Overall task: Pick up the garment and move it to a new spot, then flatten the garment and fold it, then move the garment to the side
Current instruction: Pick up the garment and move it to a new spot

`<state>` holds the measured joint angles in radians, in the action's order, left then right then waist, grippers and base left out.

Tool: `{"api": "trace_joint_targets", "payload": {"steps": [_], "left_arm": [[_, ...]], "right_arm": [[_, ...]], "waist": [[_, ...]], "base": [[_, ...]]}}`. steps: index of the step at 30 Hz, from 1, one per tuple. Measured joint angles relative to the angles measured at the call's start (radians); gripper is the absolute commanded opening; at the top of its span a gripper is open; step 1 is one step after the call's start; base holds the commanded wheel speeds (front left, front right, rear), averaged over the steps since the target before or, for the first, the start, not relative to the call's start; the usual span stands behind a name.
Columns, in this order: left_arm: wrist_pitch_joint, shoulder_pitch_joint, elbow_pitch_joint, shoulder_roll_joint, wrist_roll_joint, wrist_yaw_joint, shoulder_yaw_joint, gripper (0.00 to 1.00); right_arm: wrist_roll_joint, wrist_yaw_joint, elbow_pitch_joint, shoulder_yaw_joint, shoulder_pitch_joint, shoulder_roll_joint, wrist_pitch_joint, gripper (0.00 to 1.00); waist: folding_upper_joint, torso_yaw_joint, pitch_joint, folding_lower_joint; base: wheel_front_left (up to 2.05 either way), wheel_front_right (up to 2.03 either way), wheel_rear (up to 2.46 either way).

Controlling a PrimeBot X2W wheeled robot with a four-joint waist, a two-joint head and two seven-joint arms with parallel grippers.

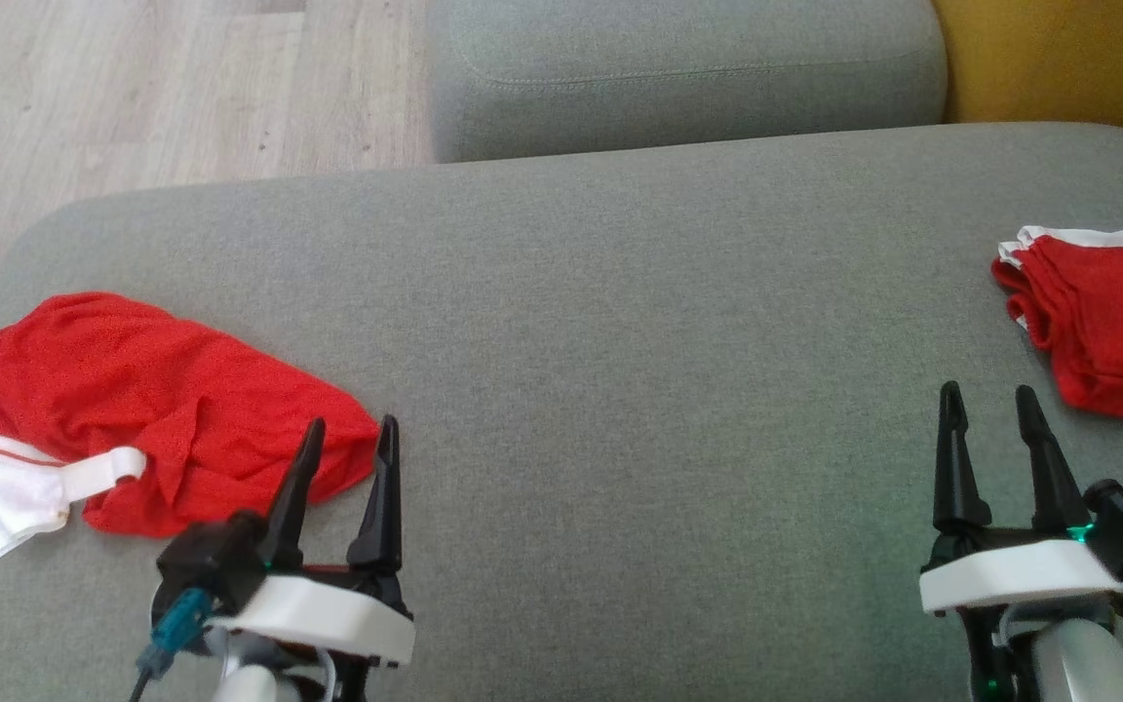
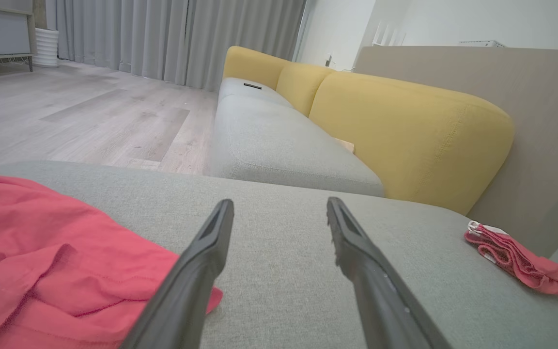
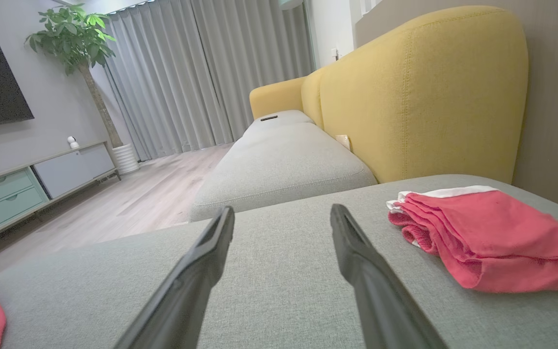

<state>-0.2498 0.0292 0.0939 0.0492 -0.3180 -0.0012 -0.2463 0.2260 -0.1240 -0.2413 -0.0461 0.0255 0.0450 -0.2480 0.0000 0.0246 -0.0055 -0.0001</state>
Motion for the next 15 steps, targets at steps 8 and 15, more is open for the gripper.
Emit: {"api": "trace_joint_targets", "payload": {"steps": [8, 15], "left_arm": [[0.0, 0.01, 0.004, 0.0, 0.0, 0.0, 0.0, 1.0], [0.0, 0.01, 0.01, 0.0, 0.0, 0.0, -0.002, 1.0]], "right_arm": [[-0.003, 0.0, 0.004, 0.002, -0.002, 0.0, 0.0, 1.0], [-0.007, 0.0, 0.008, 0.008, -0.015, 0.0, 0.0, 1.0]], "waist": [[0.0, 0.007, -0.005, 0.0], [0.0, 0.011, -0.005, 0.0]], "base": [[0.0, 0.0, 0.0], [0.0, 0.0, 0.0]]}}
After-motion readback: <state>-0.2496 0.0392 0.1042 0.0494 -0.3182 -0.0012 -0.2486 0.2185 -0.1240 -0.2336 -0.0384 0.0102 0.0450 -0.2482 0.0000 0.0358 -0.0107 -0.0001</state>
